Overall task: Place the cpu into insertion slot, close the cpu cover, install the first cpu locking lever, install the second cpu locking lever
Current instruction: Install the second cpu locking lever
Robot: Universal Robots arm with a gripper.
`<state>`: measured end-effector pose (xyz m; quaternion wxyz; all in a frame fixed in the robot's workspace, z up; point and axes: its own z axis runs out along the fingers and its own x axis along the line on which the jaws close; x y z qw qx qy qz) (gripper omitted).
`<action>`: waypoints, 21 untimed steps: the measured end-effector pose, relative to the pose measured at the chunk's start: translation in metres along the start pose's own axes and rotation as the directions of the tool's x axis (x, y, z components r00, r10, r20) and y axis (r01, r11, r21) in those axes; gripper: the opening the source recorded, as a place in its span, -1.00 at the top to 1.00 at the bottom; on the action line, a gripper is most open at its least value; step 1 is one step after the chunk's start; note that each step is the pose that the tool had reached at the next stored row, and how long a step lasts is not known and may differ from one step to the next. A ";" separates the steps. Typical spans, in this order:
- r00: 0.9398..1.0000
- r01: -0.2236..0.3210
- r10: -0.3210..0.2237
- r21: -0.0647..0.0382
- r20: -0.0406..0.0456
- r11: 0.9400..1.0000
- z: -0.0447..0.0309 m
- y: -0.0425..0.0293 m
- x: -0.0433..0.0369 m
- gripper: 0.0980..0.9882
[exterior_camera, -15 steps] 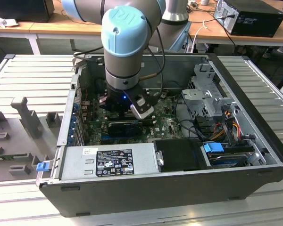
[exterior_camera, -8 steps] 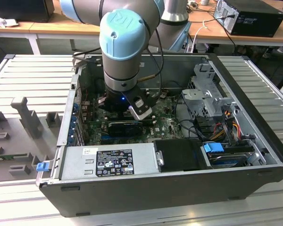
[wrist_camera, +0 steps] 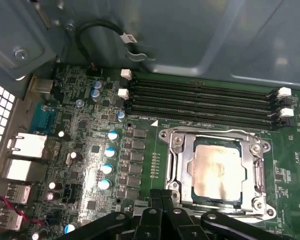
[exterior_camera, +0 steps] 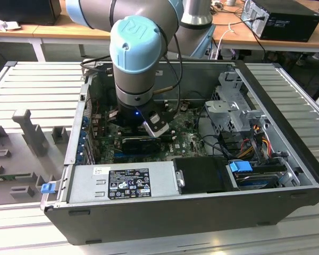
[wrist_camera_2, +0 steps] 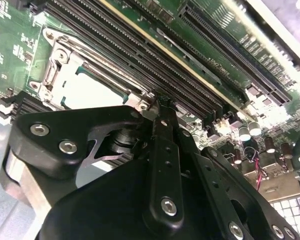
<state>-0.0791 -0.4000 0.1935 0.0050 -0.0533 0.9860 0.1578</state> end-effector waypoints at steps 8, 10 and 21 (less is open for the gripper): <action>1.000 0.000 0.000 -0.002 0.000 1.000 -0.0045 0.0016 0.0003 0.98; 1.000 0.000 0.000 -0.002 0.000 1.000 -0.0077 0.0026 0.0003 0.98; 1.000 0.000 0.000 -0.002 0.000 1.000 -0.0330 0.0112 -0.0001 0.98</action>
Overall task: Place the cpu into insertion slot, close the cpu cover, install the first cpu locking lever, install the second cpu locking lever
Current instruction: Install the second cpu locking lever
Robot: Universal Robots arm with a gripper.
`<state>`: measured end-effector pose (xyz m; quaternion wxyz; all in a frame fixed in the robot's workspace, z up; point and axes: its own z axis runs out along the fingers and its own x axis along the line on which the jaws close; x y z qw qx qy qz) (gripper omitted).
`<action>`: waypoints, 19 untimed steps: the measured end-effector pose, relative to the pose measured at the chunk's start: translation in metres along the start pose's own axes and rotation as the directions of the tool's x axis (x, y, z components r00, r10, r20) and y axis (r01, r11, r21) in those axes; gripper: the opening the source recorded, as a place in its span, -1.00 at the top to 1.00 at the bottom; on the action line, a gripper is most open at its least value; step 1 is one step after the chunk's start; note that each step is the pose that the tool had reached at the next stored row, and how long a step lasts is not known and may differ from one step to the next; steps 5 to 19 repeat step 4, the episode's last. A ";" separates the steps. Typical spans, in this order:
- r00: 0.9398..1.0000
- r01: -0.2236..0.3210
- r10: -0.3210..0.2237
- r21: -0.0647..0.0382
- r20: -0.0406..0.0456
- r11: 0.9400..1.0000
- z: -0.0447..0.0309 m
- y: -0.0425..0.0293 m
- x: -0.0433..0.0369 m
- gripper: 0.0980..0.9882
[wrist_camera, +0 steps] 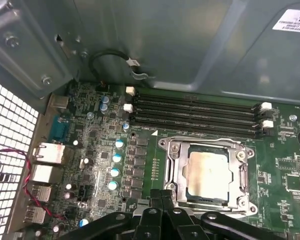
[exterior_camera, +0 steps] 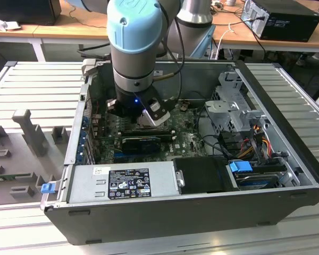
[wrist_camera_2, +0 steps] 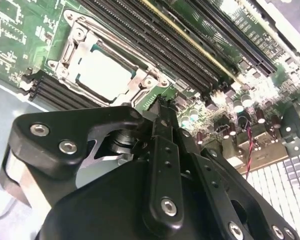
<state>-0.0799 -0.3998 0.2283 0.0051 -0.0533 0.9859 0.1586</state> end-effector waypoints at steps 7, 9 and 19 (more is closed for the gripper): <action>1.000 0.000 0.000 0.000 0.000 1.000 -0.0016 0.0005 -0.0001 0.98; 1.000 0.000 0.000 0.000 0.000 1.000 -0.0016 0.0005 -0.0001 0.98; 1.000 0.000 0.000 0.000 0.000 1.000 -0.0016 0.0005 -0.0001 0.98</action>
